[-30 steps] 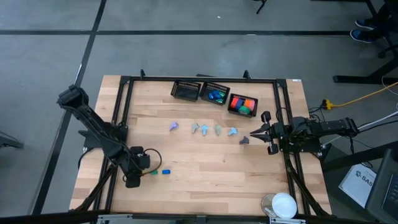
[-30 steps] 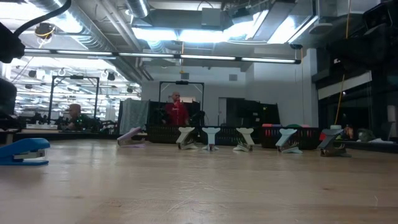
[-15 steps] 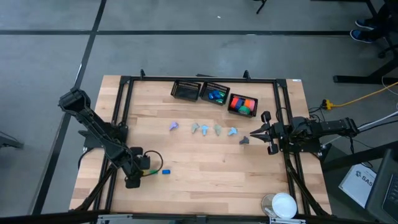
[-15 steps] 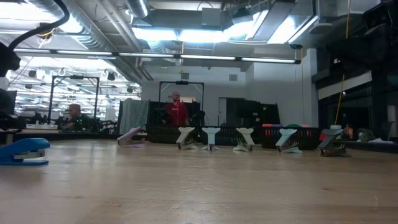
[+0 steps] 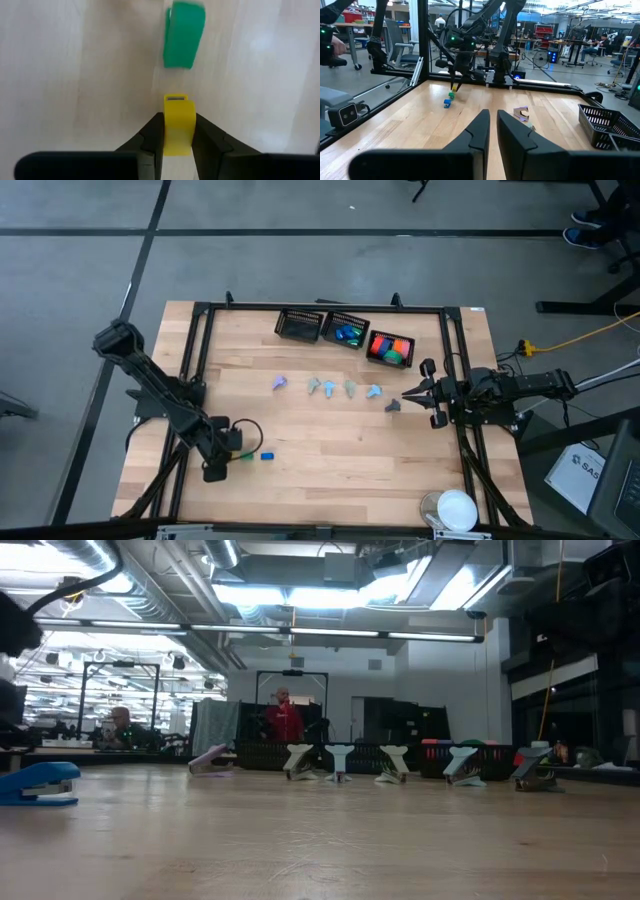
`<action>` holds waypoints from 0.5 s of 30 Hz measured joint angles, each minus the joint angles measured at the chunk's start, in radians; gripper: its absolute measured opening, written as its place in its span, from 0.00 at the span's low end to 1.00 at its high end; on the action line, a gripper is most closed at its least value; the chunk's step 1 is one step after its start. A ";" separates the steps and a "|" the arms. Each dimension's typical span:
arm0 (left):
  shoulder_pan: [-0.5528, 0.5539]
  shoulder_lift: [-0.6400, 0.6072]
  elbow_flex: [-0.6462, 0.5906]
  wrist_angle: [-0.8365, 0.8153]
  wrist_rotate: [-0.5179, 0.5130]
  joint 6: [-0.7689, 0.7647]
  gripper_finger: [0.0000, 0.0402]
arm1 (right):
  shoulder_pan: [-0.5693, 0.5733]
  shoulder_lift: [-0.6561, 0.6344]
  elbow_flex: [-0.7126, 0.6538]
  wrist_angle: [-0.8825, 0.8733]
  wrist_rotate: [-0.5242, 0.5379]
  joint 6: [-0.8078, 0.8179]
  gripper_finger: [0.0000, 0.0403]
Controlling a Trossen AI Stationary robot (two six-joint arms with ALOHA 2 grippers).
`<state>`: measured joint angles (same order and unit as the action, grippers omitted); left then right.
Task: Pick and place Stapler, Stapler remover, tape
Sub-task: Put the yellow stapler into the middle black bin
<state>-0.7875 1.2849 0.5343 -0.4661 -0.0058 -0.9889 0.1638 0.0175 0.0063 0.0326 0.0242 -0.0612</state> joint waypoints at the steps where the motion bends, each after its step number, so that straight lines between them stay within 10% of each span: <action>1: 0.009 -0.012 0.000 -0.001 0.000 0.005 0.17 | 0.000 0.000 0.000 0.000 0.000 0.000 0.10; 15: 0.286 -0.231 0.000 -0.001 -0.033 0.318 0.17 | 0.000 0.000 0.000 0.000 0.000 0.000 0.10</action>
<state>-0.5010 1.0543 0.5346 -0.4670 -0.0388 -0.6712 0.1641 0.0174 0.0063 0.0326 0.0242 -0.0609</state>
